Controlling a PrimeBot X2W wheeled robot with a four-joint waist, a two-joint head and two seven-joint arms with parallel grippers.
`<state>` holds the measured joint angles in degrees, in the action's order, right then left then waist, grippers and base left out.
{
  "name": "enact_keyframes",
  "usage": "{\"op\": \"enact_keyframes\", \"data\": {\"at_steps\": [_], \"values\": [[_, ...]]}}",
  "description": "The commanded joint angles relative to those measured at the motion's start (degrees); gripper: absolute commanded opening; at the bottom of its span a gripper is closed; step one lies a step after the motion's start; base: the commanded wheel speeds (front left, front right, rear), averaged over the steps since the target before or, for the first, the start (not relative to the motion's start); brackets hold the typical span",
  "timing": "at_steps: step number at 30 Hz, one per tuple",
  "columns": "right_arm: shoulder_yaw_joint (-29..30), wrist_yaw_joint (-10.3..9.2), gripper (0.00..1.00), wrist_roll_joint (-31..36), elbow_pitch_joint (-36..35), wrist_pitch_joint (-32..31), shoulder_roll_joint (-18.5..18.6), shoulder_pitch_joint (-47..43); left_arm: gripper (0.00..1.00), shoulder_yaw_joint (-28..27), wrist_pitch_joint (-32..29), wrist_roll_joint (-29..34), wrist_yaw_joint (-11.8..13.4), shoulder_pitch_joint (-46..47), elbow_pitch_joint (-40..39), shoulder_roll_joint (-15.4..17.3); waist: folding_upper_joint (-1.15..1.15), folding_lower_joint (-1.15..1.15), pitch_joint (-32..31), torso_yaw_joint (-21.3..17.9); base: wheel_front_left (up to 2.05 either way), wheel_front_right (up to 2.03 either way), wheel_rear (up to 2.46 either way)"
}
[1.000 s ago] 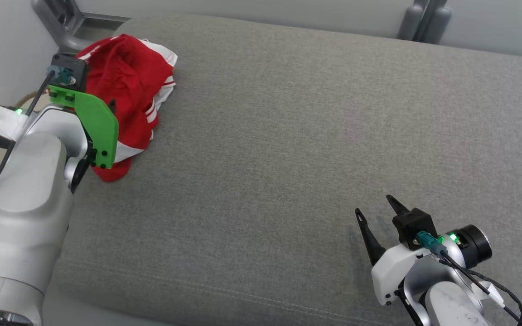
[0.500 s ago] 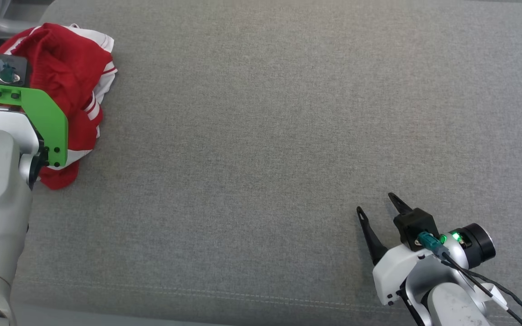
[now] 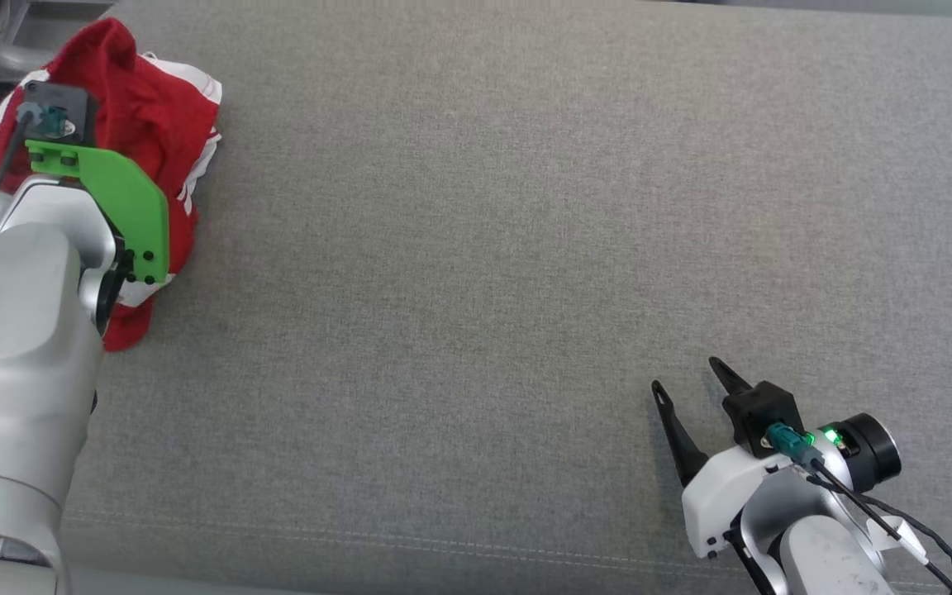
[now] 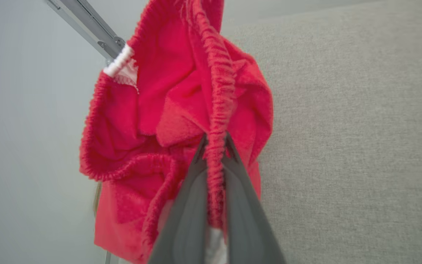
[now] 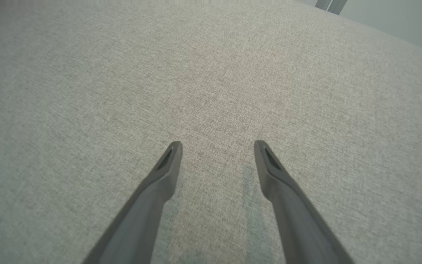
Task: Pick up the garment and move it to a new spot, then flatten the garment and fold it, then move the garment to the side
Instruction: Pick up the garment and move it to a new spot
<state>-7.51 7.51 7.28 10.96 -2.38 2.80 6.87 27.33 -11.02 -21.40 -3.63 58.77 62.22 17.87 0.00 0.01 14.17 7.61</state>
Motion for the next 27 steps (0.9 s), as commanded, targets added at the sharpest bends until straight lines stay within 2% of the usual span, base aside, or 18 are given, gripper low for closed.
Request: {"op": "enact_keyframes", "data": {"at_steps": [1, 9, 19, 22, 24, 26, 27], "values": [[0.1, -0.04, 1.00, -1.0, 0.6, 0.8, 0.2, -0.3, 0.00, 0.0, 1.4, -0.2, -0.5, 1.5, -0.6, -0.6, 0.00, -0.01, -3.0, 0.1, 0.00, 0.00, 0.00], [0.7, -0.04, 1.00, -4.3, 3.6, 2.4, 0.2, -3.1, 0.00, 1.4, 7.2, -1.0, -2.0, 3.7, -5.3, -5.3, 0.00, -0.01, -10.1, -2.2, 0.00, 0.00, 0.00], [2.0, -0.03, 1.00, -5.2, 4.6, 2.9, 0.2, -5.6, 0.00, 2.4, 9.8, -3.8, -2.8, 5.7, -11.1, -12.9, 0.00, -0.01, -14.4, -8.6, 0.00, 0.00, 0.00], [2.6, -0.04, 1.00, -5.1, 4.3, 3.1, 0.2, -5.7, 0.00, 2.3, 9.4, -5.6, -2.1, 5.5, -12.1, -13.9, 0.00, -0.01, -14.4, -10.0, 0.00, 0.00, 0.00], [3.5, -0.03, 1.00, -5.0, 4.0, 3.1, 0.1, -6.0, 0.00, 2.7, 8.5, -8.8, -0.1, 3.8, -14.4, -14.8, 0.00, -0.01, -14.1, -11.6, 0.00, 0.00, 0.00], [3.8, -0.03, 1.00, -4.9, 3.9, 3.1, 0.2, -6.1, 0.00, 3.8, 7.7, -11.1, 0.8, 2.7, -15.9, -14.9, 0.00, -0.01, -14.0, -12.1, 0.00, 0.00, 0.00], [4.0, -0.03, 1.00, -5.0, 3.8, 3.1, 0.1, -6.2, 0.00, 5.1, 6.7, -13.2, 2.3, 1.7, -17.7, -15.0, 0.00, -0.01, -13.7, -12.5, 0.00, 0.00, 0.00]]}}
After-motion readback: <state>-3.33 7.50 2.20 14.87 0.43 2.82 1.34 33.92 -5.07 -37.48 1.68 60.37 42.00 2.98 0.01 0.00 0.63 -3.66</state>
